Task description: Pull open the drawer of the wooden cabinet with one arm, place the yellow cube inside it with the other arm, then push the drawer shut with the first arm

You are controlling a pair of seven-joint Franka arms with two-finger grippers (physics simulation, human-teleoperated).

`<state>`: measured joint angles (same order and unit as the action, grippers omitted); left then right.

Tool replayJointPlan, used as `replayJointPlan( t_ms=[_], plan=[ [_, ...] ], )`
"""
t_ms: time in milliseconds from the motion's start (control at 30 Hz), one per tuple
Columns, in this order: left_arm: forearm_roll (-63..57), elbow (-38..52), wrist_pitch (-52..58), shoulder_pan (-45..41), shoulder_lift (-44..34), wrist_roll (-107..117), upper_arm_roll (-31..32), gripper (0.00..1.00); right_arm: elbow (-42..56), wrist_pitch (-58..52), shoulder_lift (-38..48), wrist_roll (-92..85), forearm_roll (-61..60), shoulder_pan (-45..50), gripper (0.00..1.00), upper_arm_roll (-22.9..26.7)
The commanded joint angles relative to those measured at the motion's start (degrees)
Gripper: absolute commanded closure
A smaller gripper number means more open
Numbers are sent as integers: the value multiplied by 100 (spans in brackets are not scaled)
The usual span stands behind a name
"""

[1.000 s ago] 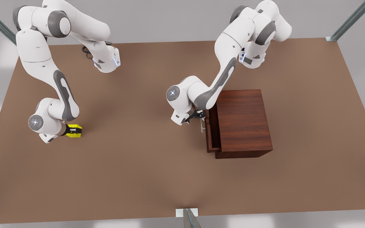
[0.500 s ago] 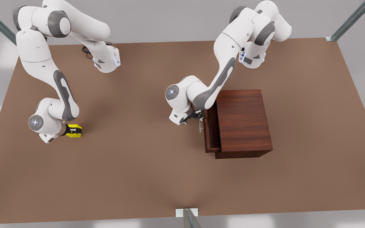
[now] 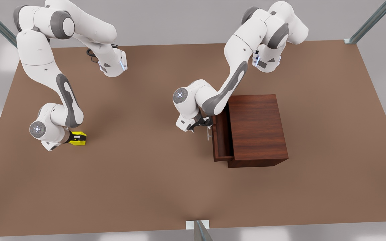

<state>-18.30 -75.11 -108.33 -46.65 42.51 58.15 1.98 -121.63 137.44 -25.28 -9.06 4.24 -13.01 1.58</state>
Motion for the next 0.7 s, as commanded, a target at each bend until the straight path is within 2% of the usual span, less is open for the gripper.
replayJointPlan(
  t_ms=[0,667],
  plan=[
    [-15,58,-48,-19,-6,-14,-5,0,-18,-42,15,-43,-11,-9,0,0],
    [-6,251,-65,-142,109,38,-5,0,-45,-42,15,-34,-11,9,0,0]
  ],
)
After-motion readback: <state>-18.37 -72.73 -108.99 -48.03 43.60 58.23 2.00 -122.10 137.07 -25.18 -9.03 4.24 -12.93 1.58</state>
